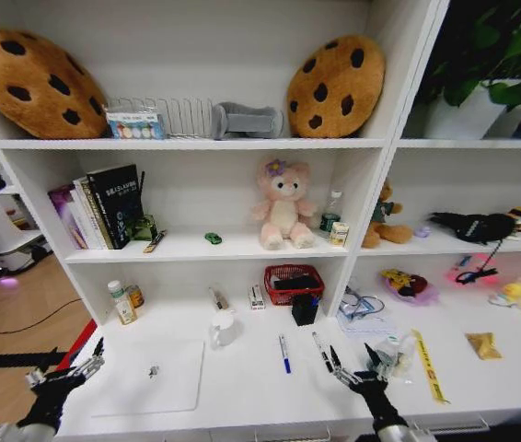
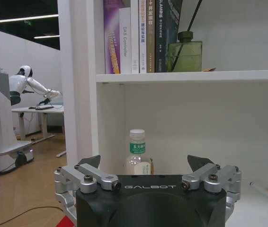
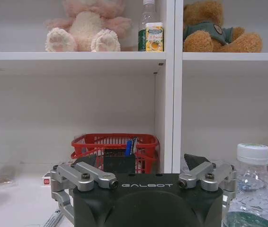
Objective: Organize the objects on the table.
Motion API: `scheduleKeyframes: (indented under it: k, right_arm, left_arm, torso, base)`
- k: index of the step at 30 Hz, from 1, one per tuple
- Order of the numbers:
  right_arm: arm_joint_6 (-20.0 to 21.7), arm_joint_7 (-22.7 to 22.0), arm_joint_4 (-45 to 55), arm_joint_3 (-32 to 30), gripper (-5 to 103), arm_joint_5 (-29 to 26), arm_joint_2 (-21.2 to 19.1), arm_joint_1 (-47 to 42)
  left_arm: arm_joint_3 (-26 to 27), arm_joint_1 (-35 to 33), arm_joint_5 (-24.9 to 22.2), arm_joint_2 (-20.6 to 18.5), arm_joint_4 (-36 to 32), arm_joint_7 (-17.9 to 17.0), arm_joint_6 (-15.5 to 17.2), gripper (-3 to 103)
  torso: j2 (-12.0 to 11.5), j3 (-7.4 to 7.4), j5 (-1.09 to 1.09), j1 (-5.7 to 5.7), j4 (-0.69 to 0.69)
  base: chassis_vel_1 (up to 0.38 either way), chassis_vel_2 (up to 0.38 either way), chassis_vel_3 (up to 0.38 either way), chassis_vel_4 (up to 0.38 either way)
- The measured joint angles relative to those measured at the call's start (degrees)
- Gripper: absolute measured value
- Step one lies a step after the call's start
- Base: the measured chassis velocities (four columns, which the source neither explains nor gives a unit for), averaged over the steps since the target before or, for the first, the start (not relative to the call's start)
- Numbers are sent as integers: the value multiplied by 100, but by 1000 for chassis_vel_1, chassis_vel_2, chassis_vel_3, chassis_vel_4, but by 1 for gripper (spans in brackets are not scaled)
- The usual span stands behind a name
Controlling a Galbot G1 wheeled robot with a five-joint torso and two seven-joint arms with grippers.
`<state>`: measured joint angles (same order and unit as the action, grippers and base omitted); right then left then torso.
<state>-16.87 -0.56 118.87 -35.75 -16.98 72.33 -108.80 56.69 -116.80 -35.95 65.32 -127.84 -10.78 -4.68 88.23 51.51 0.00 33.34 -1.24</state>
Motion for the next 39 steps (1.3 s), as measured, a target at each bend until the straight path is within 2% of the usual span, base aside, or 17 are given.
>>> scheduleKeyframes:
  k: [18, 21, 22, 24, 26, 27, 29, 30, 32, 34, 35, 37, 38, 39]
  right_arm:
    - [4, -11, -14, 62, 100, 175, 23, 5]
    - [25, -76, -52, 225, 100, 687, -101, 68]
    - [25, -76, -52, 225, 100, 687, -101, 68]
    - [238, -129, 13, 368, 100, 874, -167, 154]
    - [774, -309, 197, 641, 100, 890, -232, 352]
    - [774, -309, 197, 641, 100, 890, -232, 352]
    - [1620, -667, 427, 938, 100, 738, -387, 614]
    - [1620, -667, 427, 938, 100, 738, -387, 614]
    - [2337, -1034, 598, 1160, 100, 345, -582, 845]
    - [3047, -1446, 767, 1387, 100, -437, -950, 1210]
    - [3047, -1446, 767, 1387, 100, -437, -950, 1210]
    - [3587, -1715, 866, 1579, 100, -1118, -1238, 1605]
    - [3587, -1715, 866, 1579, 100, -1118, -1238, 1605]
    - [3808, -1829, 884, 1685, 100, -1323, -1320, 1806]
  left_arm:
    - [0, 0, 0, 0, 0, 0, 0, 100]
    - [0, 0, 0, 0, 0, 0, 0, 100]
    - [0, 0, 0, 0, 0, 0, 0, 100]
    - [0, 0, 0, 0, 0, 0, 0, 100]
    - [0, 0, 0, 0, 0, 0, 0, 100]
    - [0, 0, 0, 0, 0, 0, 0, 100]
    - [0, 0, 0, 0, 0, 0, 0, 100]
    - [0, 0, 0, 0, 0, 0, 0, 100]
    - [0, 0, 0, 0, 0, 0, 0, 100]
    - [0, 0, 0, 0, 0, 0, 0, 100]
    - [0, 0, 0, 0, 0, 0, 0, 100]
    - [0, 0, 0, 0, 0, 1, 0, 100]
    - [0, 0, 0, 0, 0, 1, 0, 100]
    - [0, 0, 0, 0, 0, 0, 0, 100]
  torso:
    - [0, 0, 0, 0, 1]
    - [0, 0, 2, 0, -1]
    - [0, 0, 2, 0, -1]
    - [0, 0, 0, 0, 0]
    - [0, 0, 0, 0, 1]
    - [0, 0, 0, 0, 1]
    - [0, 0, 0, 0, 2]
    - [0, 0, 0, 0, 2]
    - [0, 0, 1, 0, 0]
    - [0, 1, 0, 0, 0]
    - [0, 1, 0, 0, 0]
    - [0, 1, 1, 0, 0]
    - [0, 1, 1, 0, 0]
    - [0, 1, 0, 0, 1]
  base:
    - [-26, -26, 26, 27]
    - [-33, -32, 35, 23]
    - [0, 0, 0, 0]
    - [0, 0, 0, 0]
    - [0, 0, 0, 0]
    - [0, 0, 0, 0]
    - [0, 0, 0, 0]
    - [0, 0, 0, 0]
    - [0, 0, 0, 0]
    - [0, 0, 0, 0]
    - [0, 0, 0, 0]
    - [0, 0, 0, 0]
    - [0, 0, 0, 0]
    - [0, 0, 0, 0]
